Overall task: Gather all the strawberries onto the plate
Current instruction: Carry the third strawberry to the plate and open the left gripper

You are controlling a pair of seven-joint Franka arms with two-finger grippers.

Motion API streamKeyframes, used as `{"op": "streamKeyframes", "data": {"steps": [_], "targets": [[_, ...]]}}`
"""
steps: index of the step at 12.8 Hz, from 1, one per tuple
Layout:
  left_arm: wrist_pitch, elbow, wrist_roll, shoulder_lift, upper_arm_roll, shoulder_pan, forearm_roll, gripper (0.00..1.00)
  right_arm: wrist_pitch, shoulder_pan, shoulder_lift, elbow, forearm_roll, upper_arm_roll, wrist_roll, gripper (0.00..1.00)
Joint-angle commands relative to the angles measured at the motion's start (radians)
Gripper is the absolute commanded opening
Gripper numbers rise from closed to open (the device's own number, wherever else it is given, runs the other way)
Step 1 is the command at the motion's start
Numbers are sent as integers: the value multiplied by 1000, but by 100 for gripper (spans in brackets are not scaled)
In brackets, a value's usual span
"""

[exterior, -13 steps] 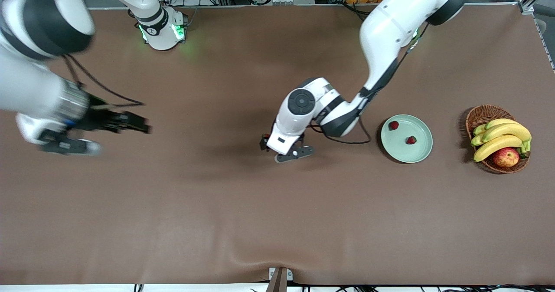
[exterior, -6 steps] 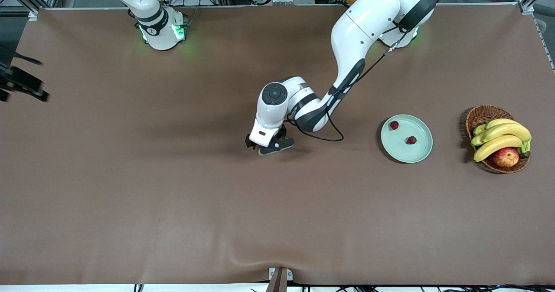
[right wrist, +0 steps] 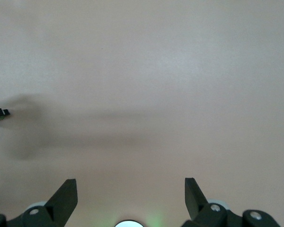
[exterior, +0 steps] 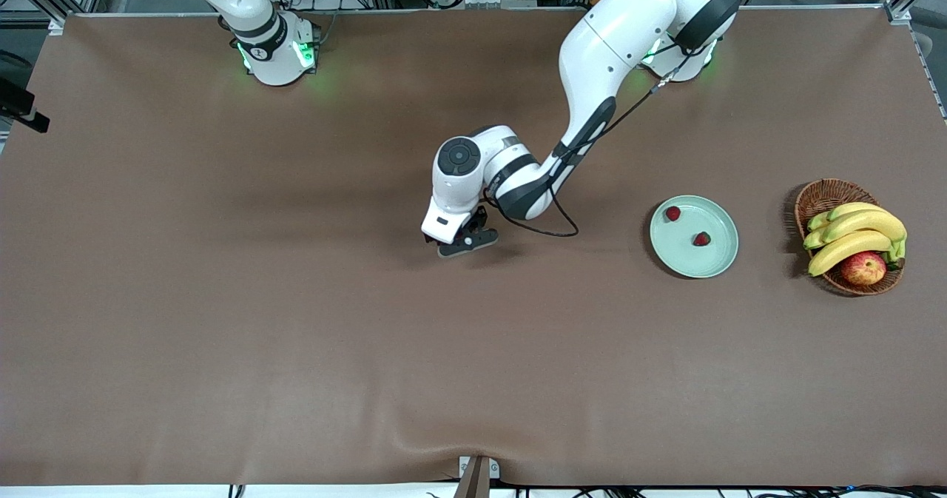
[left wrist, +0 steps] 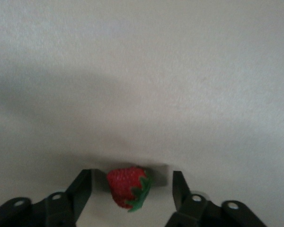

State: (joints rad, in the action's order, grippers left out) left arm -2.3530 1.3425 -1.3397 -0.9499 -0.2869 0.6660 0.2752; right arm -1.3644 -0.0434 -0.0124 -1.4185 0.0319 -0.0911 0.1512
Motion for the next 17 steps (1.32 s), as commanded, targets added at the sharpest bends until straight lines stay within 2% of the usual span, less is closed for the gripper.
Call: {"op": "streamKeyframes", "data": {"steps": [1,2,4,5,6,9,12,15,17], "targets": [[18,-2,8,-1,9,7,-5,45,4,-13,-37,-31,-74,75,5,100],[18,4,19,-1,9,6,-1,34,4,-13,-47,-37,-84,82,2,100],[18,3,36,0,9,0,-4,20,7,-13,-55,-36,-84,80,-1,100],[18,3,36,5,9,-3,-4,7,14,-13,-58,-36,-84,80,-12,100],[24,4,34,16,9,-6,-5,0,52,-13,-57,-36,-76,80,-57,100],[223,4,37,129,2,-66,-10,0,77,-4,-57,-28,-67,85,-122,100],[430,55,59,242,-41,-208,-11,0,74,-7,-57,-26,-1,82,-121,100],[556,206,232,350,-43,-368,5,0,82,-7,-54,-30,3,80,-121,100],[560,326,348,407,-40,-492,21,0,82,-10,-47,-36,3,79,-125,100]]}}
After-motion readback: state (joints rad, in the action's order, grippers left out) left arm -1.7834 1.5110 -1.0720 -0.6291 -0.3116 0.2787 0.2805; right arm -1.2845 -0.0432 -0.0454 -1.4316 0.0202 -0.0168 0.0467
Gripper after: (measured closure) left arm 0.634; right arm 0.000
